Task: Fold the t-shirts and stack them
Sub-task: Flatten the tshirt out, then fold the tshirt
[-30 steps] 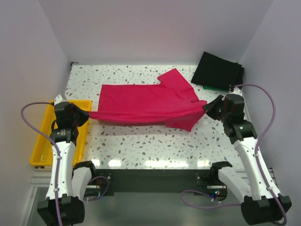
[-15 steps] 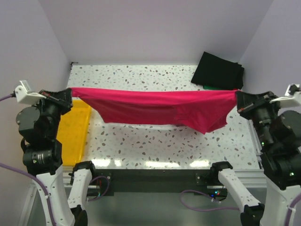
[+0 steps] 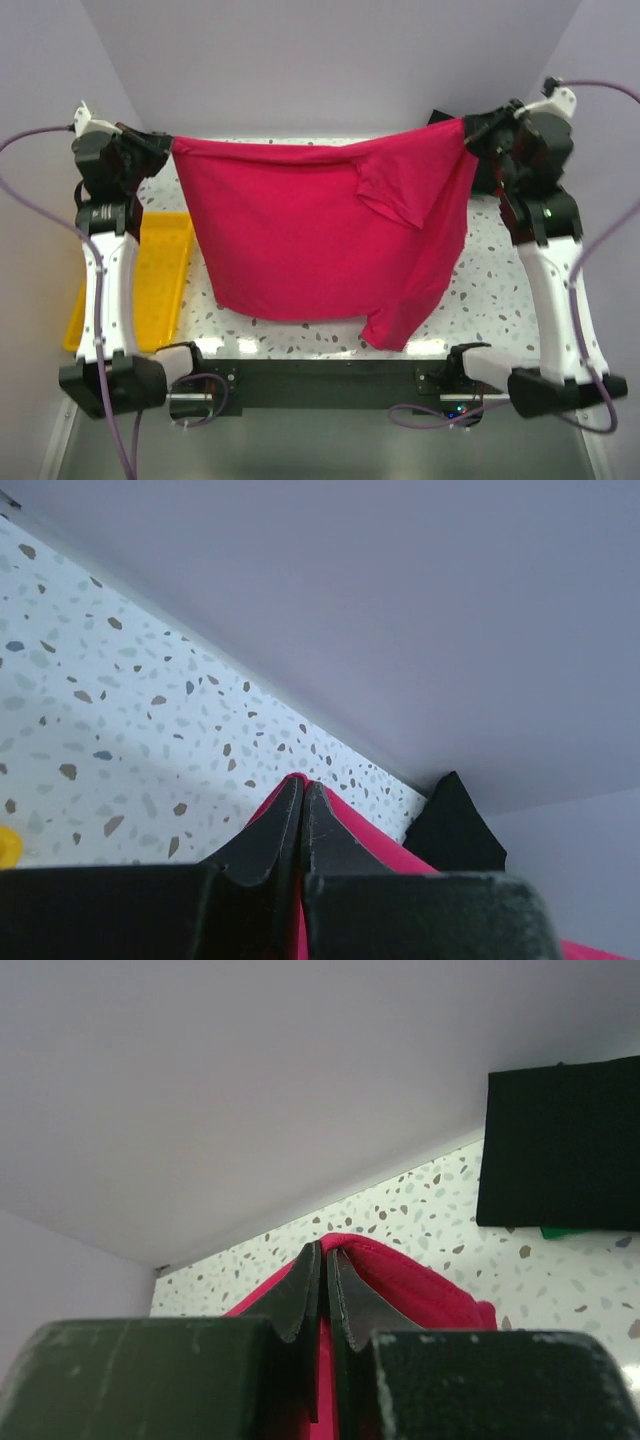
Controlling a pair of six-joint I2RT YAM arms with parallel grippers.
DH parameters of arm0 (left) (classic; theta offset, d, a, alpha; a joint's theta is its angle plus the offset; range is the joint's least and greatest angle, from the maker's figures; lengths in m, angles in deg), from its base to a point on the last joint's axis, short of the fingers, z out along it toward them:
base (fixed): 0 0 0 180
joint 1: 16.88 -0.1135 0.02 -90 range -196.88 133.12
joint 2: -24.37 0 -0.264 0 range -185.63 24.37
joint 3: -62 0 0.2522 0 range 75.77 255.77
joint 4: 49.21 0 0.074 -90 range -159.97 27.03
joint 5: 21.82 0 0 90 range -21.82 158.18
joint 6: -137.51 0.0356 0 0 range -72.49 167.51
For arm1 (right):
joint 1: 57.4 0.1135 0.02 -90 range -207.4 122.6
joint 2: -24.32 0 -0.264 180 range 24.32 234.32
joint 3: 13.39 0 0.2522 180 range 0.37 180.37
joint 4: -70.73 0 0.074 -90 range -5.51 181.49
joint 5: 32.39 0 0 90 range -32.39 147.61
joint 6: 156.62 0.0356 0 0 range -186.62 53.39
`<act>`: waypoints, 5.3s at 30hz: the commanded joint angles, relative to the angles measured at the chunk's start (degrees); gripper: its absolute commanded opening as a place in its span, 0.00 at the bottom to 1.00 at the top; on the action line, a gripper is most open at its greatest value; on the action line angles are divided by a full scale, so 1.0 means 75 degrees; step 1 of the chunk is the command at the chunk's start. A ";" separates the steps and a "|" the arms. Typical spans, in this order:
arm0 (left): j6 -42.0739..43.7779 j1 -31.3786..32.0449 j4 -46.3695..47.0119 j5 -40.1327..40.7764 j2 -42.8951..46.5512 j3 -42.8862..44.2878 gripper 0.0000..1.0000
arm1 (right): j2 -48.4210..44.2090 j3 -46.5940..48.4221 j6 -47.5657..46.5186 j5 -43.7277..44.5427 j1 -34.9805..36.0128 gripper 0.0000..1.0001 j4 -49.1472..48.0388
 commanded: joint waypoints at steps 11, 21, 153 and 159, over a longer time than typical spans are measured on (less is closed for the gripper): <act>-0.0336 -0.0071 0.1457 -0.0720 -0.2991 0.3858 0.00 | 0.3036 0.3629 -0.0044 -0.0241 -0.0155 0.00 -0.2010; -0.0278 0.0081 0.1738 -0.0791 -0.1105 -0.1390 0.00 | 0.0692 -0.1497 0.0108 -0.0159 -0.0354 0.00 -0.1602; -0.2092 0.2809 -0.1812 0.2875 0.3408 -0.7406 0.39 | -0.3352 -0.5044 -0.0032 -0.2116 -0.1408 0.00 0.4821; -0.2773 0.3525 -0.2399 0.3392 0.3256 -0.7429 0.39 | -0.3177 -0.5091 -0.0044 -0.2186 -0.1420 0.00 0.4633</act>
